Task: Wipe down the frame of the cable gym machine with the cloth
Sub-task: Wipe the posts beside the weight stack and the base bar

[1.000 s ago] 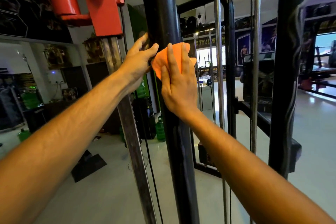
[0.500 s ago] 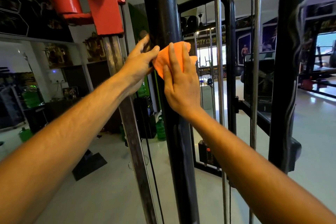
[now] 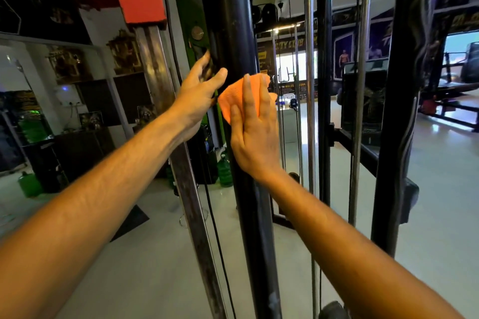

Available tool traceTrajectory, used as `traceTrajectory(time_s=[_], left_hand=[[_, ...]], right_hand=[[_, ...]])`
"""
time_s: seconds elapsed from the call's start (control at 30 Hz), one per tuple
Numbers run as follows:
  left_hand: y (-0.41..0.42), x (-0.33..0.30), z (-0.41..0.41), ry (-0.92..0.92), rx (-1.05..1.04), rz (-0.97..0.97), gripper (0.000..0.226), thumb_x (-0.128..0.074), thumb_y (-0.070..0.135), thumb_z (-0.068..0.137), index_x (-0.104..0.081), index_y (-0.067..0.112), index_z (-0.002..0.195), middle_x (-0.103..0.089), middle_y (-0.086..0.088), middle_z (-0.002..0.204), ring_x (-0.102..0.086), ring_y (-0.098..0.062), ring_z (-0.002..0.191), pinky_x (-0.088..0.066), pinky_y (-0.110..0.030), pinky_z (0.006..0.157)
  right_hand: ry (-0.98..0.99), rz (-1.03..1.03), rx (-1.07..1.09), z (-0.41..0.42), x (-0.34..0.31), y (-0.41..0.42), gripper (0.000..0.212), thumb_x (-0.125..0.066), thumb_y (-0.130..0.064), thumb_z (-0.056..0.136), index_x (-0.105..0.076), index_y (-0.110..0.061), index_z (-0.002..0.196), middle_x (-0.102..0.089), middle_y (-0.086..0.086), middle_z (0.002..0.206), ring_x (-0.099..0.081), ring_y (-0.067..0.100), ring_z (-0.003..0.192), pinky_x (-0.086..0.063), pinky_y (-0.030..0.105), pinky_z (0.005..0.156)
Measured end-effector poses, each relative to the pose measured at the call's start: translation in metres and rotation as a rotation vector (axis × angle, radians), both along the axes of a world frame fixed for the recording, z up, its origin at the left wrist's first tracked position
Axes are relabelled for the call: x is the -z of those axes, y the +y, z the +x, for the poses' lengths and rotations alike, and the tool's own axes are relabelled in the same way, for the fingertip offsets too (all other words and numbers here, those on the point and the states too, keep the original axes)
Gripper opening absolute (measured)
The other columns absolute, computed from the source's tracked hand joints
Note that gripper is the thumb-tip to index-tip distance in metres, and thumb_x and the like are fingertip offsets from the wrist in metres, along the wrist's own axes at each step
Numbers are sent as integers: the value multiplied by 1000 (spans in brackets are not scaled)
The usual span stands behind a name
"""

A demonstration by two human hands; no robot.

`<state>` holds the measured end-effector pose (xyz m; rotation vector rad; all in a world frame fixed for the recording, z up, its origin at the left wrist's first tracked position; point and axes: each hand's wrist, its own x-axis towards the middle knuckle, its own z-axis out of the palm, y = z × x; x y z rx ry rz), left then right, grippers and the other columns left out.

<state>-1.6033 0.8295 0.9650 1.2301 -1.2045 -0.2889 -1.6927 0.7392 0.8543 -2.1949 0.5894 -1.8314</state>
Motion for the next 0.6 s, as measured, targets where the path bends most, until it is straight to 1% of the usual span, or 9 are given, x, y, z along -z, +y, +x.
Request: traceTrajectory(time_s=[0.07,0.13,0.23,0.27,0.33,0.43,0.5,0.57,0.6], left_hand=[[-1,7,-1,5,-4,-7,69,-65,25,108,-32,31,168,-55,12,154,-53,-1,137,-40,-36,124],[-1,17,0,20,-5,-10,70,-66,25,108,-32,29,168,-54,7,159,-51,-7,144,-38,-40,127],[0,31,0,34,2,0,70,-67,24,107,-34,30,168,-56,7,157,-52,-7,144,-39,-43,127],[1,36,0,36,1,4,70,-68,23,106,-35,30,167,-56,7,157,-53,-7,144,-39,-43,127],[2,41,0,38,6,9,70,-69,22,106,-35,30,167,-56,7,157,-52,-8,144,-39,-44,127],[4,46,1,51,9,12,70,-69,24,105,-36,30,167,-55,8,157,-52,-5,143,-41,-44,126],[3,52,0,72,6,14,70,-69,25,106,-35,30,167,-53,7,159,-51,-5,143,-43,-42,124],[2,60,-1,77,-3,17,69,-68,26,106,-35,31,167,-53,8,159,-52,-1,141,-42,-40,124],[2,64,-1,73,-6,16,69,-68,27,106,-36,32,167,-54,9,159,-52,1,140,-41,-40,125]], right_hand=[[4,3,11,1,25,3,67,-42,-42,118,-6,-36,175,4,0,183,-12,27,165,-25,41,123],[17,4,21,-1,72,7,70,-47,-38,118,-4,-38,174,8,-2,183,-7,27,168,-28,44,125],[61,95,2,-5,130,13,75,-49,-38,117,0,-44,173,14,-5,182,6,20,168,-22,48,128],[79,116,-6,-6,133,14,74,-48,-39,117,1,-45,172,16,-6,182,9,16,167,-20,49,129],[92,130,-34,-7,113,15,72,-45,-41,118,2,-46,172,17,-9,181,8,14,165,-17,48,129],[53,80,-46,-7,60,9,68,-42,-43,118,-3,-41,174,10,-6,183,1,13,163,-17,41,126],[38,49,-21,-5,42,4,66,-42,-42,119,-8,-37,175,6,-3,183,4,6,160,-17,38,126],[22,33,-4,-3,58,3,66,-44,-39,118,-12,-33,175,6,-1,183,9,5,161,-19,40,128],[18,30,1,-3,78,4,66,-47,-37,118,-13,-31,175,7,0,183,7,10,164,-23,44,130]])
